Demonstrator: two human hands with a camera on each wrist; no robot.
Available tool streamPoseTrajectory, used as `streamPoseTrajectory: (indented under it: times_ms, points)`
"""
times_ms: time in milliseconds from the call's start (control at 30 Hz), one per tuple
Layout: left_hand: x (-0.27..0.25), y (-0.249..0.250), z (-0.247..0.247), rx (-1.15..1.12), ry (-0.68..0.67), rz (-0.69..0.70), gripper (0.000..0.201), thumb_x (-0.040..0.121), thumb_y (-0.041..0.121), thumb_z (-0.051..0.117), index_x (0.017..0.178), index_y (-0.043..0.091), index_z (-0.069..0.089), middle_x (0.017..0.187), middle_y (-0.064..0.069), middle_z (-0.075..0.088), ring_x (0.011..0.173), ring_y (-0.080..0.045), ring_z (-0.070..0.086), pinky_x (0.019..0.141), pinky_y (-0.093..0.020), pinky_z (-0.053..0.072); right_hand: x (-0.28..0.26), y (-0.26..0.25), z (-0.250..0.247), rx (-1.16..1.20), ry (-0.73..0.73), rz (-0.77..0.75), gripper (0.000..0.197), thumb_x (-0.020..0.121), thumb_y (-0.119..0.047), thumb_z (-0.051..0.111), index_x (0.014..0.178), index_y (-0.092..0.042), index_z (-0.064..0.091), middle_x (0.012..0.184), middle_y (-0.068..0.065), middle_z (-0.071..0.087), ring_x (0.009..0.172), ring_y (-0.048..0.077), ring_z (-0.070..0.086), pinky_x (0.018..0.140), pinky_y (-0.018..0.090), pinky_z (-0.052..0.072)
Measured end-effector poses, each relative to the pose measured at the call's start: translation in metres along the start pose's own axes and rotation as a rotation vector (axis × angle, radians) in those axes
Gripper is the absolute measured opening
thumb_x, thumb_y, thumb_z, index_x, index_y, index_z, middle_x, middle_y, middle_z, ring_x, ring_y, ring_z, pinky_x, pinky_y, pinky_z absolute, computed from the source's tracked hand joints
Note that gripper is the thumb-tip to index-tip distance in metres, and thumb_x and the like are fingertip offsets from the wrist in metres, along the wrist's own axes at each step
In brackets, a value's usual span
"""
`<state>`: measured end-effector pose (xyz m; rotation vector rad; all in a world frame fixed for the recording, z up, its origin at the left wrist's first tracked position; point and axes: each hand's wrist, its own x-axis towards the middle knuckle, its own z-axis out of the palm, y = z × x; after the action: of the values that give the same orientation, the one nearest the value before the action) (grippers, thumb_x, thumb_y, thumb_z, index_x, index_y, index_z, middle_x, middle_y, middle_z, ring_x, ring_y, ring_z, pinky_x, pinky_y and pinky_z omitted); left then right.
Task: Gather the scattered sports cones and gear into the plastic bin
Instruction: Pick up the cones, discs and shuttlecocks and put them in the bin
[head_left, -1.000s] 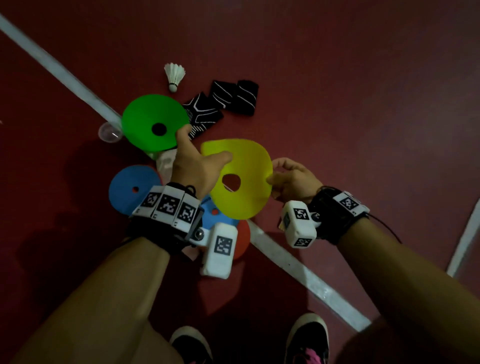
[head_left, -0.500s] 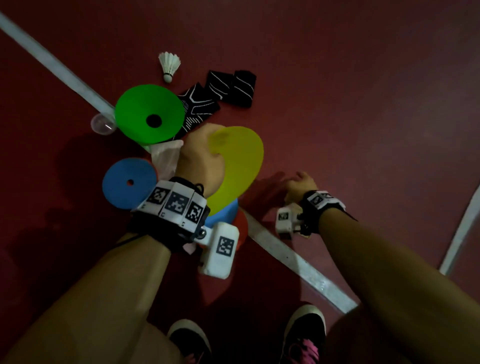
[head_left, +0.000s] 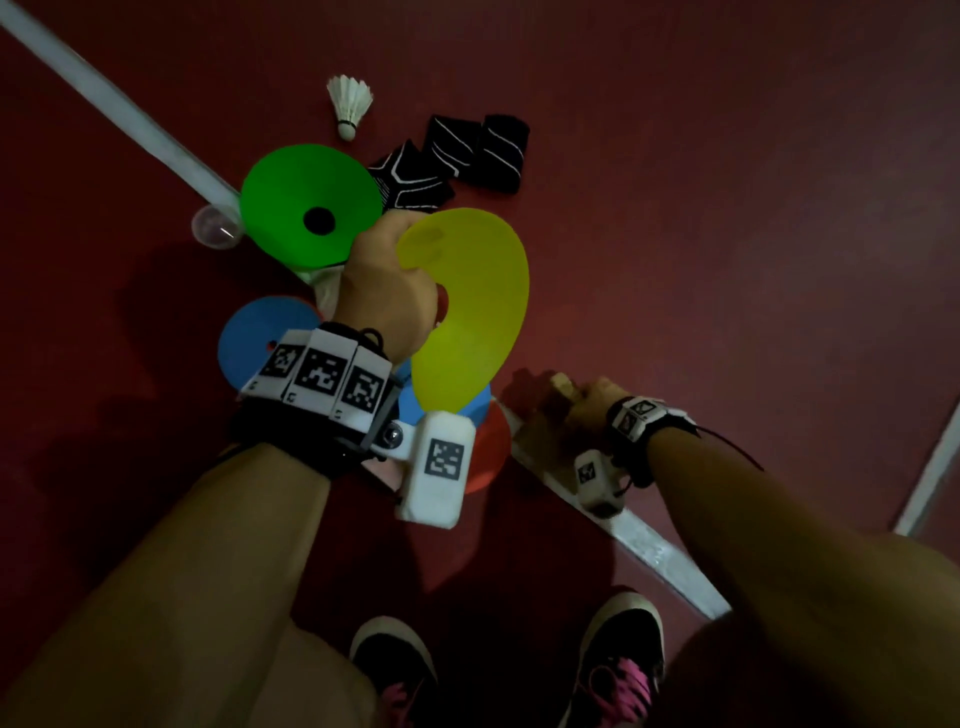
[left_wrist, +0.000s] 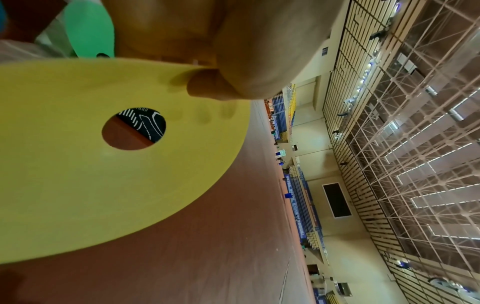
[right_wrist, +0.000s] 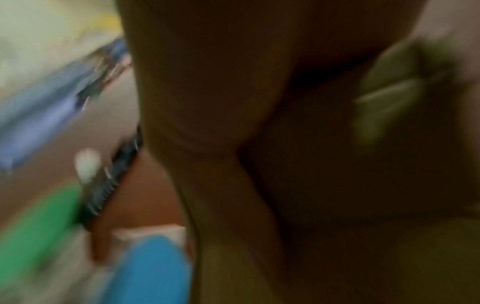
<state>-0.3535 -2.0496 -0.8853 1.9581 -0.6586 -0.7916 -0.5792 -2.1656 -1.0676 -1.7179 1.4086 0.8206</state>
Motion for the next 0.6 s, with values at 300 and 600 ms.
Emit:
streamPoseTrajectory:
  times_ms: [300,600]
  points:
    - [-0.003,-0.007,-0.022,0.09,0.135,0.002,0.048,0.082,-0.012,0.039,0.12,0.008,0.06,0.101,-0.001,0.062,0.092,-0.016,0.058,0.073,-0.023,0.046,-0.008,-0.069,0.061,0.323,0.092,-0.2,0.048,0.067,-0.037,0.084,0.104,-0.016,0.064,0.095,0.001,0.065,0.092,0.024,0.064,0.072,0.031,0.05]
    - [-0.02,-0.013,-0.056,0.092,0.12,-0.074,0.048,0.076,-0.006,0.049,0.118,0.016,0.057,0.083,0.012,0.055,0.071,-0.004,0.055,0.057,-0.015,0.045,-0.01,-0.128,0.096,0.075,0.206,-0.089,0.05,0.084,-0.02,0.063,0.129,-0.005,0.049,0.13,0.014,0.04,0.111,0.04,0.054,0.093,0.042,0.049]
